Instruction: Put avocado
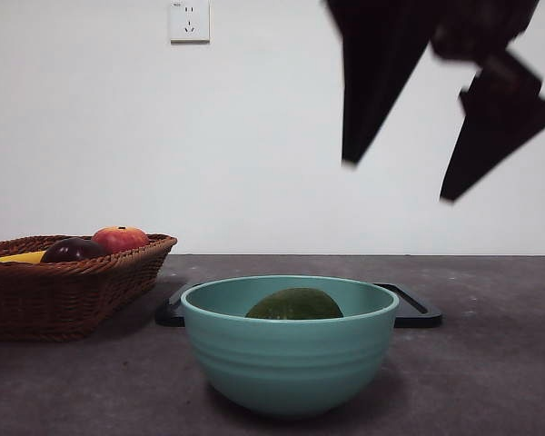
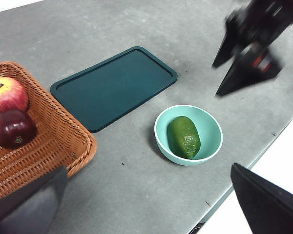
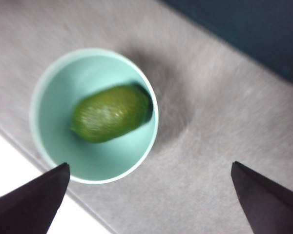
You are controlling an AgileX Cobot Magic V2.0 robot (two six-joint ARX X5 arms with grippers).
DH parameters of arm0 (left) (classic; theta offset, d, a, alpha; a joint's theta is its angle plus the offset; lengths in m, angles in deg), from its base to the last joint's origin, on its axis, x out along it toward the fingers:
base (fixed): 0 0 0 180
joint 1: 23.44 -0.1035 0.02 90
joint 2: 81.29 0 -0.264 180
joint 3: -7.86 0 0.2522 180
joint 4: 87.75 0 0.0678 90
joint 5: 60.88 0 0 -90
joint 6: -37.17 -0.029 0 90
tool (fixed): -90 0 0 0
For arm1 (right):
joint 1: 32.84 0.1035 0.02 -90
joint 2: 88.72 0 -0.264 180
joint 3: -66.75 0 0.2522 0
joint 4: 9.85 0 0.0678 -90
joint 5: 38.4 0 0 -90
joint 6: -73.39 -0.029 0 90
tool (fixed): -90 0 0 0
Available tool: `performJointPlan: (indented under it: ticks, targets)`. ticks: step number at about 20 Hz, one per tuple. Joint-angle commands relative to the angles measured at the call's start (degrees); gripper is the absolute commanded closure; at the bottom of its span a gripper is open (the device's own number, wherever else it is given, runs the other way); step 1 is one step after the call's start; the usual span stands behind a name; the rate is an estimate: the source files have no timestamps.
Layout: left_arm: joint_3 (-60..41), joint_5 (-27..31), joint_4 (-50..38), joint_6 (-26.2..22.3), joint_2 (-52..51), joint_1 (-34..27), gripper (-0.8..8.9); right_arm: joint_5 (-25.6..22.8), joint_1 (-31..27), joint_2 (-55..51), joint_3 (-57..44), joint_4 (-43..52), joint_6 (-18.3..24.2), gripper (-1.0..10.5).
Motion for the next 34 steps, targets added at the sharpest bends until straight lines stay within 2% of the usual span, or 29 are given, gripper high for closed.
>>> performJointPlan:
  ticks: [1,5,11,13,16,20,23,27,30,34]
  targets:
    - [0.63,0.15,-0.61,-0.61,0.13,0.48,1.92,-1.68,1.09,4.04,1.11,0.48,-1.11,3.7]
    - [0.63,0.15,-0.61,-0.61,0.13,0.48,1.92,-3.58,1.18,9.62,1.11,0.72,-1.01,3.7]
    - [0.63,0.15,-0.61,-0.61,0.13,0.48,1.92,-3.28,1.14,14.84,1.11,4.79,-0.59,3.7]
    - [0.63,0.15,-0.61,-0.61,0.13,0.48,1.92,-3.3,1.11,16.31,1.11,4.74,-0.59,4.0]
    - [0.63,0.15,-0.61,-0.61,0.13,0.48,1.92,-3.21,1.14,18.16,1.11,4.9,-0.59,5.1]
    - [0.63,0.15,-0.61,-0.61,0.13,0.48,1.92,-0.98,1.14,18.8,1.11,6.03,-0.09,8.3]
    - [0.63,0.15,-0.61,-0.61,0.13,0.48,1.92,1.9,1.07,18.8,1.11,8.87,-0.46,9.4]
    - [0.63,0.15,-0.61,-0.61,0.13,0.48,1.92,1.31,1.09,18.8,1.31,8.74,-2.05,9.4]
    - [0.63,0.15,-0.61,-0.61,0.13,0.48,1.92,1.2,-0.37,18.8,2.62,7.54,-3.61,9.4]
    - [0.63,0.15,-0.61,-0.61,0.13,0.48,1.92,1.2,-3.48,20.06,8.0,4.11,-3.5,9.4]
